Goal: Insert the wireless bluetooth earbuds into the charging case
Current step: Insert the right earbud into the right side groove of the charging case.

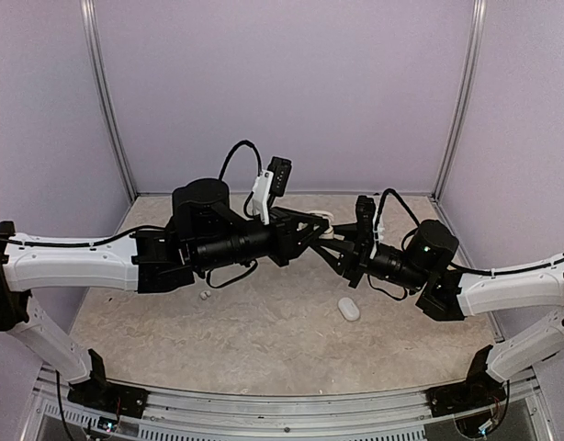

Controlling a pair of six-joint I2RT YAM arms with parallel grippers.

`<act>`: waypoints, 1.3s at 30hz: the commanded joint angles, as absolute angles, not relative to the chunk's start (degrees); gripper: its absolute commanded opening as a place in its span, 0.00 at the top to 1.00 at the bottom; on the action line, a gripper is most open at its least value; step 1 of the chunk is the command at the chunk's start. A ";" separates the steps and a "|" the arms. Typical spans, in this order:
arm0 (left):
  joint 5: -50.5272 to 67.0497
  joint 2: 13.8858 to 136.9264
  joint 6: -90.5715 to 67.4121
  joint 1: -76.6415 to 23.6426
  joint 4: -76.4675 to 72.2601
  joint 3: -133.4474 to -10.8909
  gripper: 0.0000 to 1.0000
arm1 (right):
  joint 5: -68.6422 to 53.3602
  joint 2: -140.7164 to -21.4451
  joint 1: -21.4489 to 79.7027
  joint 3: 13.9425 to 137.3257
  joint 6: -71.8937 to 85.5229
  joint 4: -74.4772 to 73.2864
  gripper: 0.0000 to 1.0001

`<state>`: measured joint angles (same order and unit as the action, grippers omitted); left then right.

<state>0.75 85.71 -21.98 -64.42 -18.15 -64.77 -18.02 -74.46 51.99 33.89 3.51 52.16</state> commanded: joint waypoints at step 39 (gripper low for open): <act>-4.25 90.44 -14.26 -62.83 10.19 -79.38 0.67 | -26.52 -72.93 52.47 35.88 -2.55 51.63 1.00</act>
